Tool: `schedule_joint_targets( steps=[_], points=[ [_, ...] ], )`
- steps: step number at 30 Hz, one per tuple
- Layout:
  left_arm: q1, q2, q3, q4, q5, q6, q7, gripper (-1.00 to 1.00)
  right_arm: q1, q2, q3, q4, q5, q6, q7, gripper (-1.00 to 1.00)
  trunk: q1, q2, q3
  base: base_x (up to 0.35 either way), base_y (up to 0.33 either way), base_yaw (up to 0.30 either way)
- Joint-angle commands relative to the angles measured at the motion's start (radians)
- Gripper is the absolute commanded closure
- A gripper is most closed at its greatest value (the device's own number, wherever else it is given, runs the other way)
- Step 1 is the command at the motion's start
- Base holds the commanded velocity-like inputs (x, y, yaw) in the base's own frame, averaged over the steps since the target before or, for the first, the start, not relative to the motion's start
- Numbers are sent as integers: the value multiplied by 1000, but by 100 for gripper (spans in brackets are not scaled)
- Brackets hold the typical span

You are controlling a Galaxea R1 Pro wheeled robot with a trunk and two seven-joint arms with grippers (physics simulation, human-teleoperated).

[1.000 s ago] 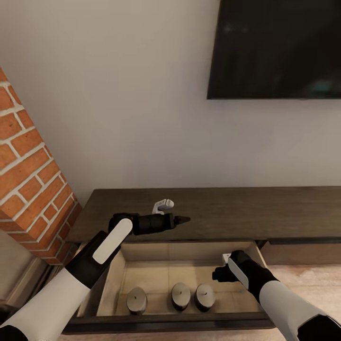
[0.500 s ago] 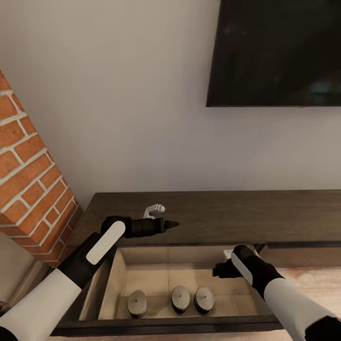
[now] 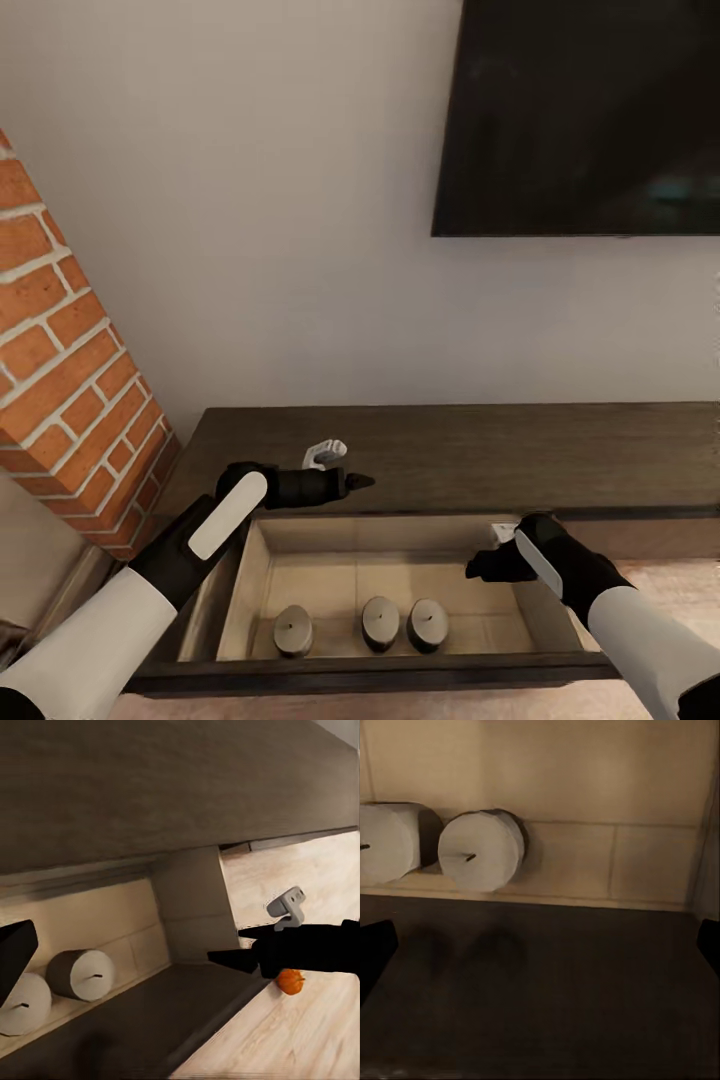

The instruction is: Place each of the two pumpkins and all three candles from the living room inside a cabinet in the living room (use any cabinet), then make sure every cabinet is closed, and position the cauldron so it is next to a table in the living room.

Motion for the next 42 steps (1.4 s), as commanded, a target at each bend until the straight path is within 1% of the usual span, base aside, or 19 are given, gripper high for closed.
schedule_joint_targets(
  steps=[1, 3, 6, 9, 15, 18, 21, 24, 26, 27, 28, 30, 32, 34, 36, 37, 38, 40, 42],
  points=[
    [0, 0, 0, 1, 0, 0, 0, -100, 0, -2, 0, -2, 0, 8, 2, -100, -4, 7, 3, -297, 0, 0],
    [0, 0, 0, 2, 0, 0, 0, -100, 0, -4, 0, -17, 0, 34, 5, -100, -12, 21, 9, -294, 0, 0],
    [0, 0, 0, 4, 0, 0, 0, -100, 0, -8, 0, -36, 0, 48, 6, -100, -23, 42, 19, -249, 0, 0],
    [0, 0, 0, 6, 0, 0, 0, -100, 0, -12, -5, -41, 0, 51, 7, -100, -35, 63, 28, -113, 0, 0],
    [0, -2, 0, 7, 0, 0, 0, -100, 0, -24, -30, -45, 0, 53, 8, -100, -58, 105, 47, -42, 0, 0],
    [0, -9, -1, 7, -2, -1, 0, -100, 0, -28, -36, -54, 0, 53, 35, -100, -69, 126, 56, -241, 0, 0],
    [0, -13, -1, 8, -2, -1, 0, -100, 0, -65, -45, -77, 0, 53, 147, -100, -81, 147, 66, -310, 0, 0],
    [0, -14, -1, 14, -2, -1, 1, -100, 0, -95, -46, -82, 1, 53, 223, -100, -92, 168, 75, -266, 0, 0],
    [0, -18, -1, 54, -3, -2, 2, -100, 0, -108, -46, -79, 2, 53, 257, -100, -100, 182, 82, -82, 0, 0],
    [0, -48, -5, 138, -5, -4, 3, -100, 1, -126, -46, -81, 1, 53, 270, -100, -104, 189, 85, -17, 0, 0],
    [0, -53, -7, 164, -7, -3, 4, -100, 1, -131, -46, -83, 0, 53, 274, -100, -107, 196, 88, -7, 0, 0],
    [0, -50, -25, 175, -7, -2, 4, -100, 1, -135, -46, -84, 0, 53, 275, -100, -115, 210, 94, -4, 0, 0],
    [0, -44, -71, 182, -5, -1, 3, -100, 0, -140, -45, -84, -1, 53, 276, -100, -123, 224, 100, -1, 0, 0],
    [0, -40, -125, 183, -3, 0, 3, -100, 1, -147, -44, -84, -2, 53, 282, -100, -130, 238, 107, 0, 0, 0],
    [0, -38, -172, 182, 1, 5, 2, -100, 1, -155, -42, -82, -1, 55, 314, -100, -138, 252, 113, 0, 0, 0],
    [0, -38, -187, 182, 2, 16, 2, -100, 2, -164, -40, -80, 0, 57, 343, -100, -142, 259, 116, 0, 0, 0],
    [1, -38, -200, 181, 3, 48, 1, -100, 4, -176, -37, -77, 1, 58, 394, -100, -146, 266, 119, 0, 0, 0],
    [4, -37, -207, 179, 4, 84, 0, -100, 8, -184, -29, -73, 2, 58, 438, -100, -153, 280, 125, 0, 0, 0],
    [12, -36, -213, 176, 5, 123, -1, -100, 11, -190, 7, -71, 3, 59, 478, -100, -161, 294, 132, 0, 0, 0]
  ],
)
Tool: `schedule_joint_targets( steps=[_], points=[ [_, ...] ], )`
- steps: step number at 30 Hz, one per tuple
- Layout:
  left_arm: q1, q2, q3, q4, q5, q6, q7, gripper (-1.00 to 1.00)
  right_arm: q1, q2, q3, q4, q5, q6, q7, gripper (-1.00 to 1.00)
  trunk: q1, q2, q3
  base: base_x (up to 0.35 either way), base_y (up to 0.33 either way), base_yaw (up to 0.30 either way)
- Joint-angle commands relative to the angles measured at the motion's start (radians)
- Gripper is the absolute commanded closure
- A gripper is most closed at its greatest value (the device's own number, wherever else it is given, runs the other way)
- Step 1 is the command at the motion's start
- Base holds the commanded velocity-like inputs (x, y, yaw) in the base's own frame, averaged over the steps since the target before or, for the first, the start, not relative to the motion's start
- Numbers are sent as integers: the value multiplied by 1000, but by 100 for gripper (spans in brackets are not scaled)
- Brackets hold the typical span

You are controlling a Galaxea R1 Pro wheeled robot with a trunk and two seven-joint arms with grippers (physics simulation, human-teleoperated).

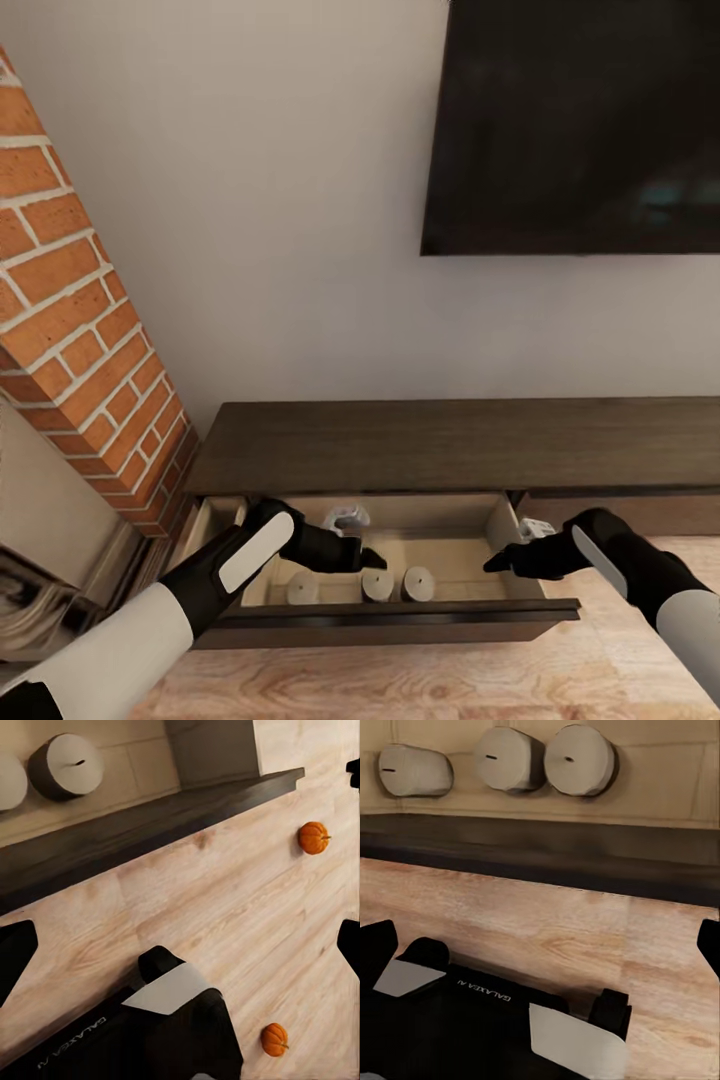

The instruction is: Place each of the two pumpkins and all three candles from the living room inside a cabinet in the living room (use any cabinet), then make sure every cabinet is closed, and position the cauldron so it is next to a table in the living room.

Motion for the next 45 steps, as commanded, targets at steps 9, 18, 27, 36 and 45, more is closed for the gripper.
schedule_joint_targets(
  steps=[9, 18, 27, 36, 45],
  points=[
    [8, 2, -12, 5, 3, 17, 0, -100, 2, 2, 50, 5, 0, -3, 15, -100, -35, 63, 28, -207, 0, 0],
    [60, -4, -127, 10, 3, 11, 0, -100, 4, 4, 87, 5, 2, -8, 14, -100, -58, 105, 47, -239, 0, 0],
    [142, -39, -155, 216, -6, -112, 7, -100, 46, 21, 207, 102, 4, -145, 3, -100, -58, 105, 47, -8, 0, 0],
    [153, -152, -156, 644, -13, -552, 8, -100, 87, 204, 231, 366, 34, -550, -163, -100, -58, 105, 47, 0, 0, 0],
    [154, -173, -155, 803, -15, -867, 113, -100, 130, 418, 231, 573, 41, -956, -598, -100, -58, 105, 47, 0, 0, 0]
  ],
)
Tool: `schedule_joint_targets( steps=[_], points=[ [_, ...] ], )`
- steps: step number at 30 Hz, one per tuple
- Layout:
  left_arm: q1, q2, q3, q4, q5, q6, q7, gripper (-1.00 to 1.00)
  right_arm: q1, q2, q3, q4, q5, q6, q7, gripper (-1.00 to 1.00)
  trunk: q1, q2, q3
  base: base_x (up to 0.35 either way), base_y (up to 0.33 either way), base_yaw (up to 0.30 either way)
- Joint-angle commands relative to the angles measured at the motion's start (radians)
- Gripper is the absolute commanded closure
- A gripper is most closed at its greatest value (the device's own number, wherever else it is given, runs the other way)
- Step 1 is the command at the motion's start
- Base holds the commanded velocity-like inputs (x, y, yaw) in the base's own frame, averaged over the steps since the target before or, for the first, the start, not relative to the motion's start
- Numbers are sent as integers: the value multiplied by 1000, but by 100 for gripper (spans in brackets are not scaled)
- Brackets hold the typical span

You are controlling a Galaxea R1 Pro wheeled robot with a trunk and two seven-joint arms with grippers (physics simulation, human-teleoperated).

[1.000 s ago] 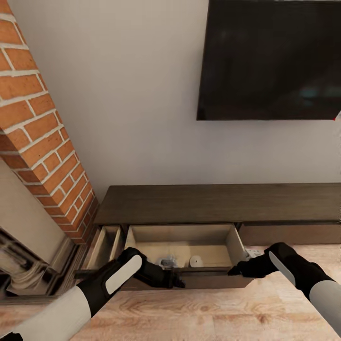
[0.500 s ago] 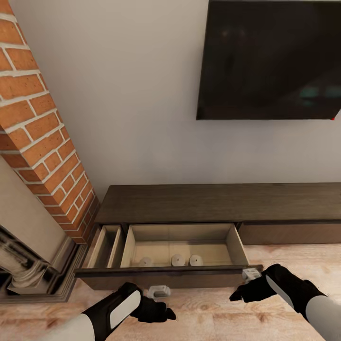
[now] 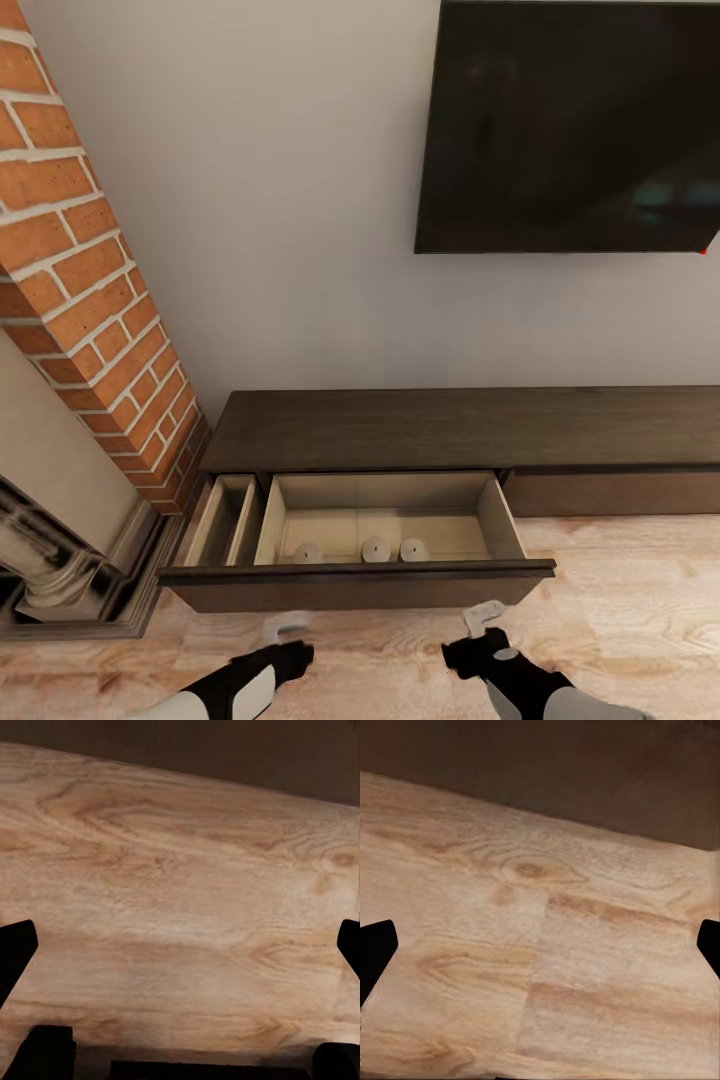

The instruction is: Place each of the two pumpkins and all three candles from the living room inside a cabinet in the living room (use any cabinet), then make sure every cabinet is closed, and position the cauldron so it is next to a table in the living room.

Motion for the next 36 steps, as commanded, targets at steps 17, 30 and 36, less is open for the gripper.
schedule_joint_targets(
  steps=[17, 30, 36],
  points=[
    [-9, -9, 2, -23, -144, -155, 32, -100, 3, 71, -19, 17, -178, -186, -109, -100, 0, 0, 0, 0, 0, 0],
    [-9, -2, 5, -25, -237, -160, 26, -100, 3, 72, -18, 14, -193, -279, -108, -100, 0, 0, 4, 0, 0, -32],
    [-8, -2, 9, -26, -228, -161, 25, -100, 3, 72, -15, 14, -190, -276, -107, -100, 0, 0, 4, 0, 0, -3]
  ],
)
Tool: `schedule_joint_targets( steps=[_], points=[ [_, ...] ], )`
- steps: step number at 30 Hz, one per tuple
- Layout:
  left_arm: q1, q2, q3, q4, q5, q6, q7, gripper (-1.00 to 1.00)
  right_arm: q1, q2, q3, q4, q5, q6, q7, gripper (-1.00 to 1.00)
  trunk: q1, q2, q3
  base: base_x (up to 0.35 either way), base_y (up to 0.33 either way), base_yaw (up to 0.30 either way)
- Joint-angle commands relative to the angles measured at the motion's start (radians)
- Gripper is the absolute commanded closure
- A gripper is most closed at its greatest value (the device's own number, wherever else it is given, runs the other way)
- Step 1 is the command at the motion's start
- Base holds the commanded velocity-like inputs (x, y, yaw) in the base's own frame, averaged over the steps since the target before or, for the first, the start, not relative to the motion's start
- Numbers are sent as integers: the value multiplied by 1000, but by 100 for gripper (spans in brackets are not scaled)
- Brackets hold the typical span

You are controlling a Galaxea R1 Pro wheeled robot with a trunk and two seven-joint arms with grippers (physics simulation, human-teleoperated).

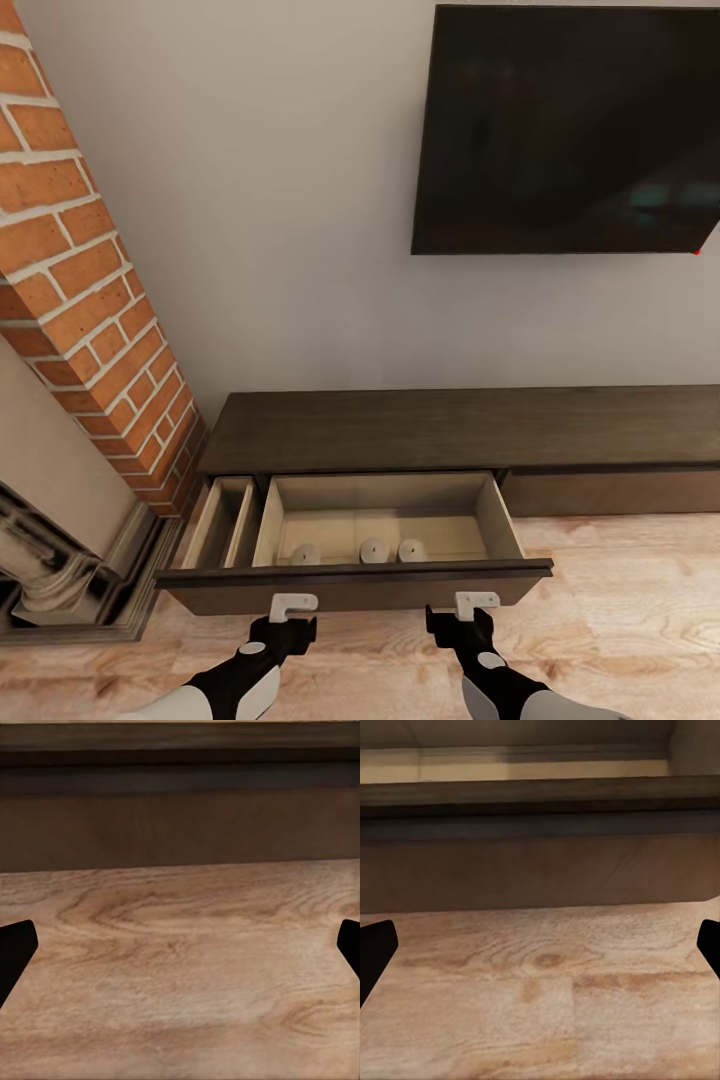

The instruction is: Place each of the two pumpkins and all three candles from the living room inside a cabinet in the living room (use any cabinet), then make sure every cabinet is closed, and position the cauldron so it is next to a table in the living room.

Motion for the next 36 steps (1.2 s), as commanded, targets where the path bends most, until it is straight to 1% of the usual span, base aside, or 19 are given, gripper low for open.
schedule_joint_targets(
  steps=[1, 4, 7, 9, 11, 13, 16, 21, 36],
  points=[
    [0, 0, 1, 0, 1, 0, 0, -100, 0, 0, 0, 0, 0, 0, 0, -100, 0, 0, 0, 0, 0, 0],
    [0, 0, 2, -8, 3, -1, -1, -100, 0, 0, 0, 1, -1, 0, 0, -100, 0, 0, 0, 0, 0, 0],
    [2, -2, 2, -44, 6, 3, -1, -100, 0, 0, 0, 1, -1, 0, 0, -100, 0, 0, 0, 0, 0, 0],
    [3, -3, 3, -56, 14, 5, 0, -100, 0, 0, 0, 1, -1, 1, 1, -100, 8, -14, -6, 0, 0, 0],
    [4, -4, 2, -61, 38, 5, 1, -100, 0, -1, -1, 1, -1, 1, 2, -100, 15, -28, -13, 0, 0, 0],
    [4, -4, 2, -64, 87, 5, 2, -100, 0, -2, -1, 1, -1, 0, 3, -100, 23, -42, -19, 0, 0, 0],
    [5, -3, 2, -64, 108, 4, 3, -100, 0, -2, -1, 1, -1, 0, 3, -100, 35, -63, -28, 0, 0, 0],
    [5, -3, 2, -57, 115, 3, 2, -100, 0, -3, 0, 0, 1, 0, 3, -100, 54, -98, -44, 0, 0, 0],
    [5, 4, 3, -53, 117, 1, 2, -100, 0, -9, 0, 1, 2, -1, 4, -100, 111, -203, -91, 0, 0, 0]
  ],
)
